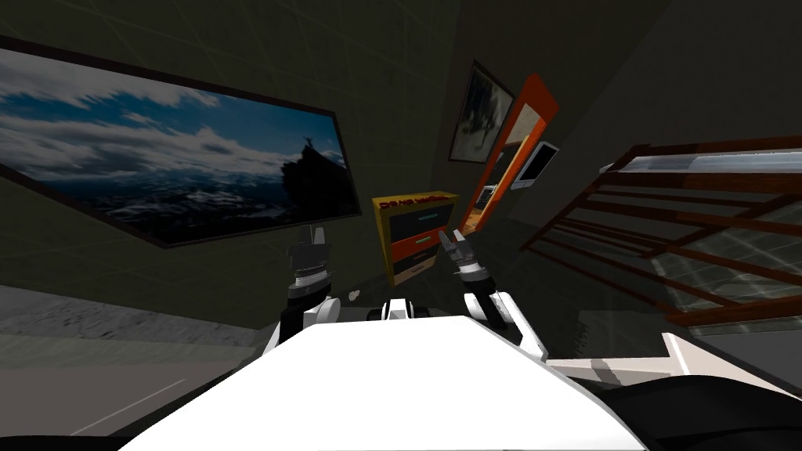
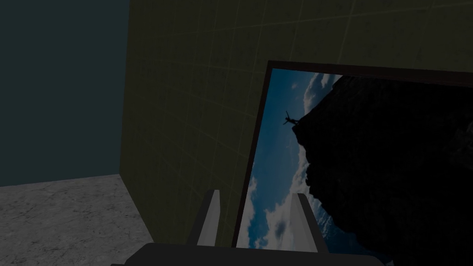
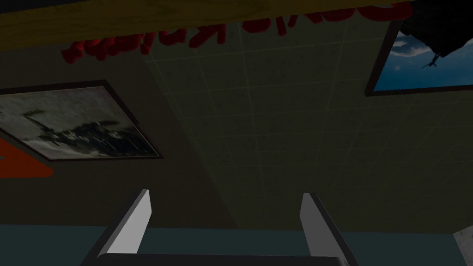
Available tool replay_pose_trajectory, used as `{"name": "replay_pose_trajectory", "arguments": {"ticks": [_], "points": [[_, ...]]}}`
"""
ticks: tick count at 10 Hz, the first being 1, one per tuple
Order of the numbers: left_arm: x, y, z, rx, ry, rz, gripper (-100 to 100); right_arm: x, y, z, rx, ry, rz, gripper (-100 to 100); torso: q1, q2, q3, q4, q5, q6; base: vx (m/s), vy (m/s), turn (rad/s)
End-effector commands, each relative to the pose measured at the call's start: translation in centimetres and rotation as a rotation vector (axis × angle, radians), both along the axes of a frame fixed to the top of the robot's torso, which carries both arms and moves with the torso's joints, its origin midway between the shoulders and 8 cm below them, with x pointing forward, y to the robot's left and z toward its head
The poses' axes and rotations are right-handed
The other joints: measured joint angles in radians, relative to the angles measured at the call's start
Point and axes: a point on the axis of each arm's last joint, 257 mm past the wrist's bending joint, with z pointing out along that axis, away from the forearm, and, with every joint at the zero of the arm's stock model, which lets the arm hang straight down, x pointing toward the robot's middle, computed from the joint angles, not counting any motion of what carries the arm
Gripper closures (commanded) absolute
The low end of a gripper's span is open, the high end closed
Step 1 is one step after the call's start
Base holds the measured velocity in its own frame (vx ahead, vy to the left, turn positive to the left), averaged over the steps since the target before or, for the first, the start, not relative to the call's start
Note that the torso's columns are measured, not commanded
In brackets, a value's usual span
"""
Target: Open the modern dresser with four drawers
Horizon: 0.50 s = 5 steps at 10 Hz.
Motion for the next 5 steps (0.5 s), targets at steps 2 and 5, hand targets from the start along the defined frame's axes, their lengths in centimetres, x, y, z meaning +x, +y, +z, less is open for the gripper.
{"name": "replay_pose_trajectory", "arguments": {"ticks": [2,5], "points": [[0.0,0.0,0.0,0.0,0.0,0.0,0,0.7,0.1,-1.0,-0.183,-0.003,-0.083,-100,0.0,0.001,0.0,0.0,0.0,0.0,0.047,-0.006,0.079],[0.0,0.0,0.0,0.0,0.0,0.0,0,1.3,0.0,-2.0,-0.334,-0.005,-0.146,-100,0.001,0.001,0.0,0.0,0.0,0.0,0.046,0.0,0.073]]}}
